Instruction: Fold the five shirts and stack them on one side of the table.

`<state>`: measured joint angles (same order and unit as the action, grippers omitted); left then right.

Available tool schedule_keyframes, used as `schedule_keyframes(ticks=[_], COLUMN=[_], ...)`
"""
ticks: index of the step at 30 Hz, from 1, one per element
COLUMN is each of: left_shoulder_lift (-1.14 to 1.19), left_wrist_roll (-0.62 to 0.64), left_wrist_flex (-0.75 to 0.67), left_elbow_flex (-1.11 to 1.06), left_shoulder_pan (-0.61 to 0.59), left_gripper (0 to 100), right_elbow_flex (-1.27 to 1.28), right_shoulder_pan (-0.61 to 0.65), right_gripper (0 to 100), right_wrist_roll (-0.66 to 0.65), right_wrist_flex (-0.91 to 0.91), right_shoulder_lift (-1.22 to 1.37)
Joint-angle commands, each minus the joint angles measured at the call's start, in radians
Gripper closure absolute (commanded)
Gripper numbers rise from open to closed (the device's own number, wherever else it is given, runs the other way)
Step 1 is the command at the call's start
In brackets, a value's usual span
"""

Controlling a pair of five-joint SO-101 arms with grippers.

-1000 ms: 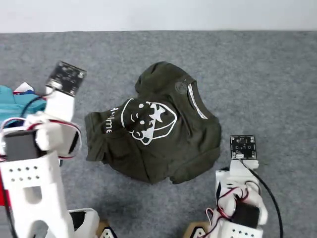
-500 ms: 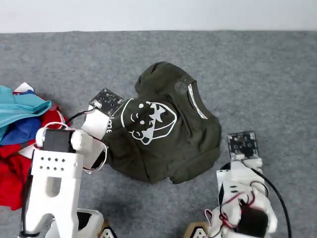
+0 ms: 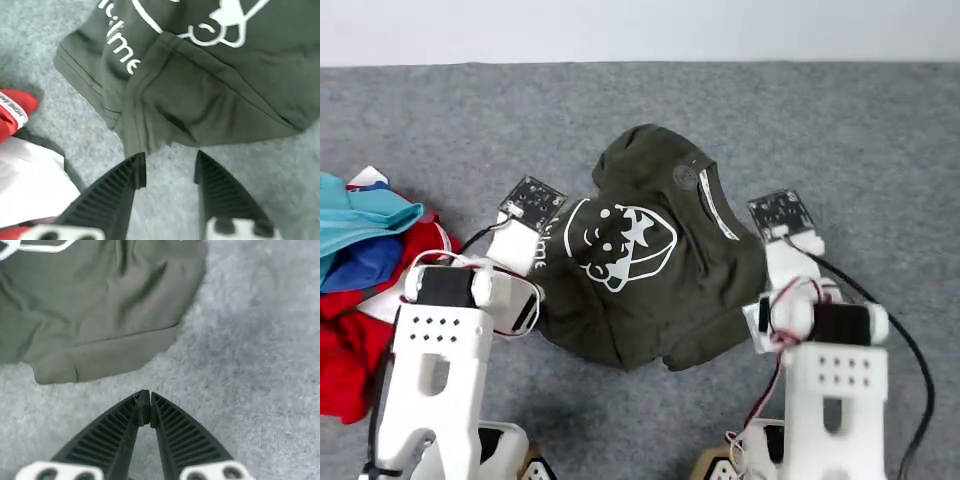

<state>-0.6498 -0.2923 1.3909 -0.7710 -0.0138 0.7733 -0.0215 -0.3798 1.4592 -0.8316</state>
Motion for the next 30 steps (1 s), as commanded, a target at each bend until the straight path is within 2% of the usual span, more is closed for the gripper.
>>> schedule_keyframes(ticks=[1, 6, 10, 20, 26, 30], left_shoulder_lift=[-0.012, 0.003, 0.141, 0.592, 0.801, 0.925], left_wrist_roll=[0.003, 0.003, 0.002, -0.089, -0.097, -0.094], left_wrist_flex=[-0.094, -0.209, -0.284, -0.178, -0.153, -0.155], left_elbow_flex=[-0.031, -0.044, 0.012, 0.392, 0.516, 0.601], left_shoulder_pan=[-0.02, -0.012, -0.012, 0.014, 0.112, 0.117], left_gripper=[82, 79, 79, 79, 79, 79], right_elbow_flex=[-0.075, -0.16, -0.193, -0.19, -0.189, -0.189], right_shoulder_pan=[0.005, -0.022, -0.074, -0.151, -0.151, -0.151], right_gripper=[98.3, 98.3, 98.3, 98.3, 98.3, 98.3], right_wrist_roll=[-0.038, -0.038, -0.041, -0.038, -0.038, -0.038], right_wrist_flex=[-0.008, 0.058, 0.065, 0.067, 0.068, 0.081], right_shoulder_lift=[0.087, 0.13, 0.133, 0.133, 0.133, 0.13])
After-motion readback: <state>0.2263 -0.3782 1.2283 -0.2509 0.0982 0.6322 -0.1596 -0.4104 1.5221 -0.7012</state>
